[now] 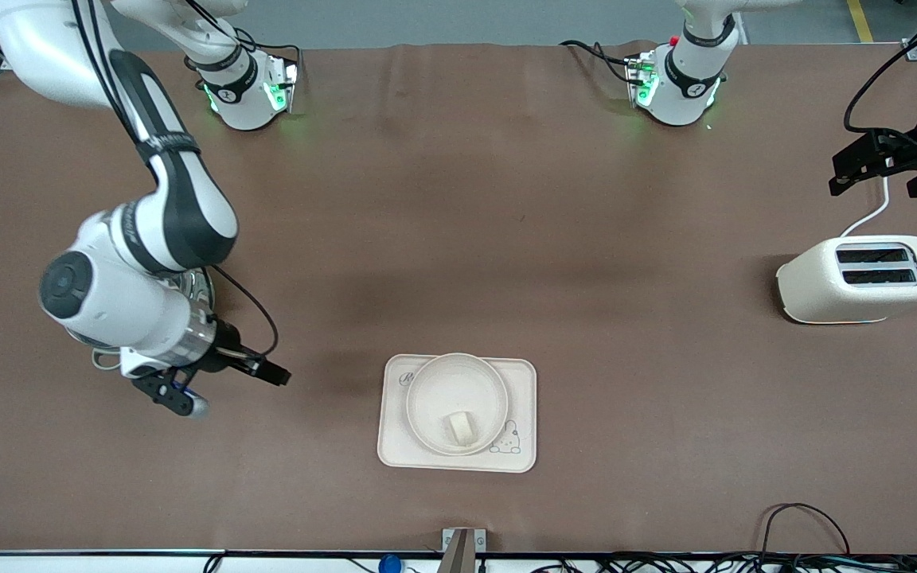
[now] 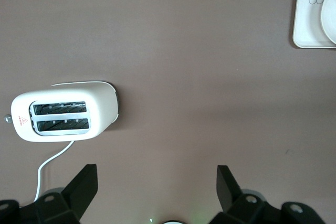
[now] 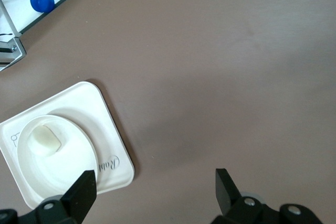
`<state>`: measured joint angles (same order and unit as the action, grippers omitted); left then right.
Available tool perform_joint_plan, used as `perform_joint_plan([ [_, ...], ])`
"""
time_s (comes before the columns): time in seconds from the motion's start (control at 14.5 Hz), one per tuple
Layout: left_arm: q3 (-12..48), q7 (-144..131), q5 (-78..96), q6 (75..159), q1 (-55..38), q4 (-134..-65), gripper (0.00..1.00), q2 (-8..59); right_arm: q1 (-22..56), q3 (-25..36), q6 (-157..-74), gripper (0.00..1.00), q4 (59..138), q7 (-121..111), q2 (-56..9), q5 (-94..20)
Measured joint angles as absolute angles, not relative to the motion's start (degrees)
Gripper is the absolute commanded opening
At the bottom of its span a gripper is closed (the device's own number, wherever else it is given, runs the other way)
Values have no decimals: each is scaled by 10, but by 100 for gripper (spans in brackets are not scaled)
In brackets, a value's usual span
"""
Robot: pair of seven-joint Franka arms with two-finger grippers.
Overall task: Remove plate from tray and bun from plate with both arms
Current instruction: 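Swing the right gripper past the steel pot toward the white plate, then lower the right gripper onto the plate rim and close it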
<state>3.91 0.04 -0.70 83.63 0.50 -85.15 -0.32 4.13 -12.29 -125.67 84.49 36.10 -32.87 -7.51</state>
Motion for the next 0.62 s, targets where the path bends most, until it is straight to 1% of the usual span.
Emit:
perform_joint_plan([
  [0.14,39,0,-7,836,5,-851,100,-3,62,-124,-1304,100,823,384,-369,-73],
  [0.41,39,1,-7,836,5,-850,100,-3,115,-124,-1344,100,765,472,-445,1],
  [0.62,39,1,-7,836,5,-850,100,-3,138,-123,-1389,100,735,499,-496,16],
])
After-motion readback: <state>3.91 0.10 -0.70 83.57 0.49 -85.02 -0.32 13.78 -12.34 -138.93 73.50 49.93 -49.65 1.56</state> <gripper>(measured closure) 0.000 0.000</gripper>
